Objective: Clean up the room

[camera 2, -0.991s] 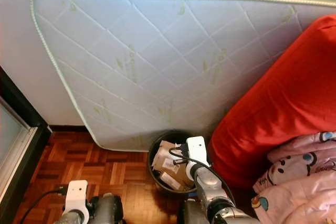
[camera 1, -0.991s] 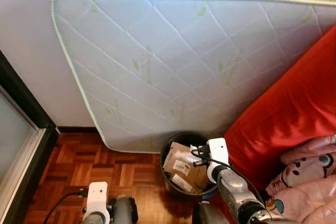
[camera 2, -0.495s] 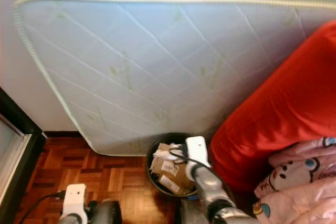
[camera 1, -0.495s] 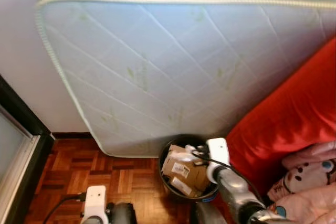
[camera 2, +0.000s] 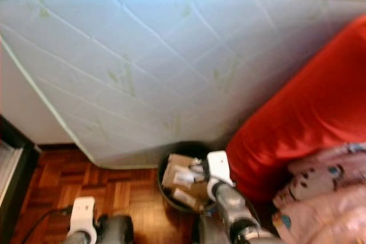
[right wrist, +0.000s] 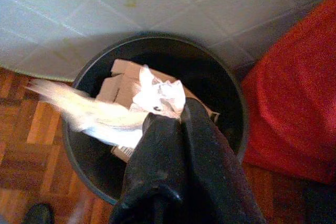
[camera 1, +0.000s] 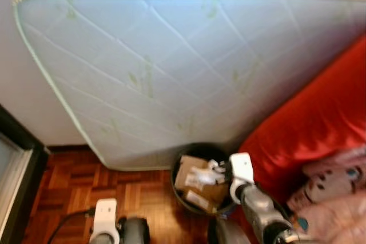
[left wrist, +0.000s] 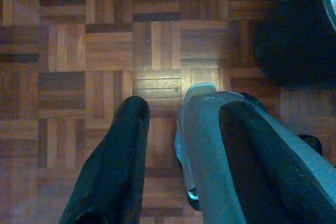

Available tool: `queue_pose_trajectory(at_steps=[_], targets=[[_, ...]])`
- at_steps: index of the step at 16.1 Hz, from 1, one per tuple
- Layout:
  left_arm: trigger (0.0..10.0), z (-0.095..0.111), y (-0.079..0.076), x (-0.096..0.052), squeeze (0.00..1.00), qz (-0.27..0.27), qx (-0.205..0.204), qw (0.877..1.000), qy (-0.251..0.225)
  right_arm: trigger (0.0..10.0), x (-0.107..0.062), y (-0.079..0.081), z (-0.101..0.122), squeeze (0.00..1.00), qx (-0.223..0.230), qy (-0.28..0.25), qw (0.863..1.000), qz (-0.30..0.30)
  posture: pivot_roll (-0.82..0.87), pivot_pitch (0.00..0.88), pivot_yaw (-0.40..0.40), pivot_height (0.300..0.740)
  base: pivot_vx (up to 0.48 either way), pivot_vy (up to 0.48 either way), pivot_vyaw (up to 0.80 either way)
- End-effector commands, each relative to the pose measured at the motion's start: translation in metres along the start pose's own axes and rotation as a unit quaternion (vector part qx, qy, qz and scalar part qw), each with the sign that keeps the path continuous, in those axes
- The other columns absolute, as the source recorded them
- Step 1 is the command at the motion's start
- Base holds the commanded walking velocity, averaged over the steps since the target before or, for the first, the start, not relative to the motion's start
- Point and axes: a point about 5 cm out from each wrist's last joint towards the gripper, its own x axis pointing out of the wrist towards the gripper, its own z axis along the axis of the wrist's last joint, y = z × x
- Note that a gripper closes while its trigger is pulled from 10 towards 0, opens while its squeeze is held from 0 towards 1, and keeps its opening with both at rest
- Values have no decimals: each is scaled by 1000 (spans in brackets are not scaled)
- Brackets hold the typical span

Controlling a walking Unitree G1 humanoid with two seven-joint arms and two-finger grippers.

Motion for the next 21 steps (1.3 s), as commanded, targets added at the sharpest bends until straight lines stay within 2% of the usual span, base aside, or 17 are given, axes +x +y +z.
queue_pose_trajectory(at_steps=[1,9,10,11,12,13,21], targets=[[10000,-26,-4,-8,0,-8,-3,999,45,10000,2,3,3,0,10,1,1000,-1,-4,187,-93,632,0,0,0],[10000,-32,-3,-11,0,-7,-4,999,46,10000,4,-1,12,0,23,-9,999,-22,9,208,-96,632,0,0,0],[10000,-32,-3,-11,0,-7,-4,999,45,10000,3,-2,11,498,22,-8,999,-25,9,208,-96,632,0,0,0],[10000,-32,-3,-11,0,-8,-4,999,45,10000,3,-3,9,757,21,-7,999,-29,8,206,-97,632,0,0,0],[10000,-32,-3,-11,0,-8,-4,999,45,10000,3,-4,9,757,21,-7,999,-30,8,206,-97,632,0,0,0],[10000,-31,-4,-11,0,-8,-3,999,45,10000,2,-4,7,1000,16,-5,999,-33,9,206,-96,632,0,0,0],[10000,-28,-4,-10,0,-8,-1,999,42,10000,2,-5,6,1000,-14,0,999,-36,9,203,-93,632,0,0,0]])
